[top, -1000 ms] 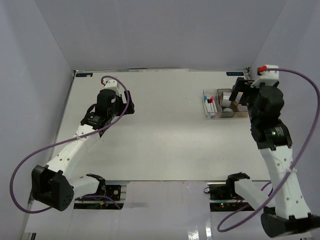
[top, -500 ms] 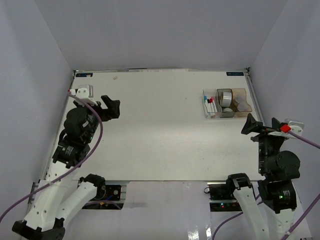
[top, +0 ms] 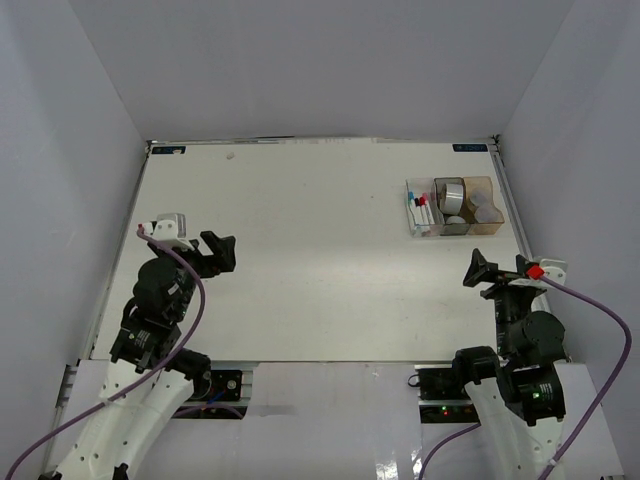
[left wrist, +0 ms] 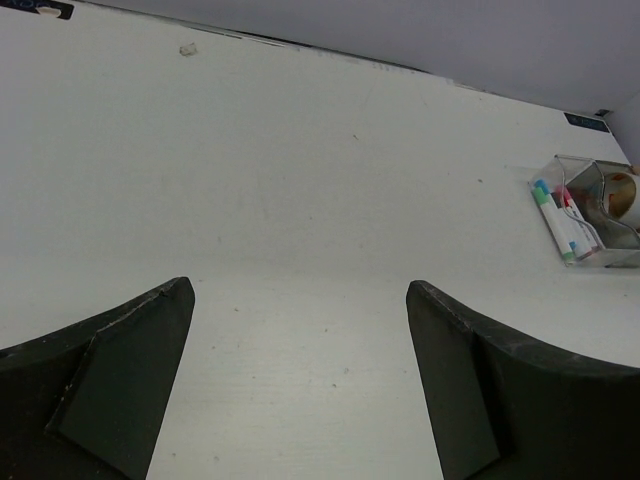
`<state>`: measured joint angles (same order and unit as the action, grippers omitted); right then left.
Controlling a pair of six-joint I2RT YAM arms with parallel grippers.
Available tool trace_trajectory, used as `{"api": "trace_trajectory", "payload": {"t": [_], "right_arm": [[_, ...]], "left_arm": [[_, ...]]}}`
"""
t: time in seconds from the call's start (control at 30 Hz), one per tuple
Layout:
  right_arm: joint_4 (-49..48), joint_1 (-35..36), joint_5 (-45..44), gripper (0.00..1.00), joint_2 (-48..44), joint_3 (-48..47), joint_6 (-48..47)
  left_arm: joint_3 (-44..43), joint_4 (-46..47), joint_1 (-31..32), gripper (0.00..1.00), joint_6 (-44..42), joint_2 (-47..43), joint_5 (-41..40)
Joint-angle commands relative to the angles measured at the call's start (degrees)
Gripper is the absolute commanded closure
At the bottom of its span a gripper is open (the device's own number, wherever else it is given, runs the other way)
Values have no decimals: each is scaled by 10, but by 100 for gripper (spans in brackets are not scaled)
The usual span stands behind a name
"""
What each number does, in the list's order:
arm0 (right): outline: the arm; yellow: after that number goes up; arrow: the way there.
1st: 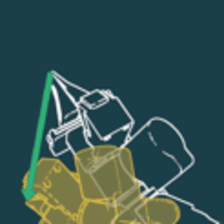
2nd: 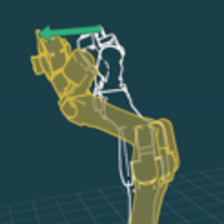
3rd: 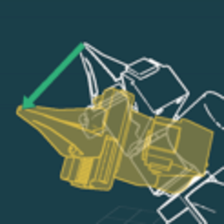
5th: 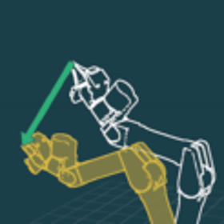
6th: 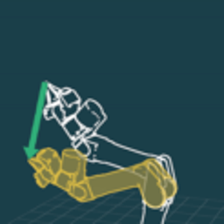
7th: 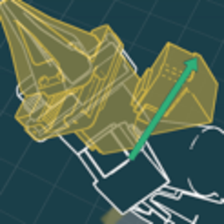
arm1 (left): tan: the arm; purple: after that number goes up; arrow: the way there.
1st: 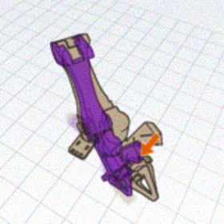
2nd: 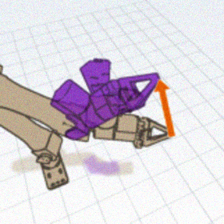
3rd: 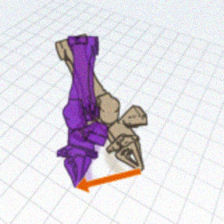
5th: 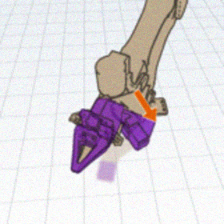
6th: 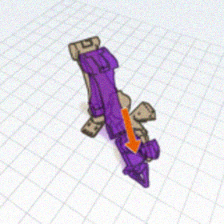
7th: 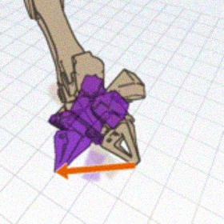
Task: Sort the stationery into containers
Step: Reset both arms
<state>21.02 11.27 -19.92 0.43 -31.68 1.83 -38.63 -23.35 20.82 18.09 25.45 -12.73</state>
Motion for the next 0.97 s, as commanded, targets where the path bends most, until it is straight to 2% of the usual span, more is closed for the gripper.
{"api": "trace_trajectory", "payload": {"t": [0.0,0.93], "right_arm": [[-37,2,10,10,-45,11,5],[-48,2,33,10,-14,22,8]], "left_arm": [[22,34,-3,2,11,-12,-9],[57,56,-3,2,0,-10,-10]]}}
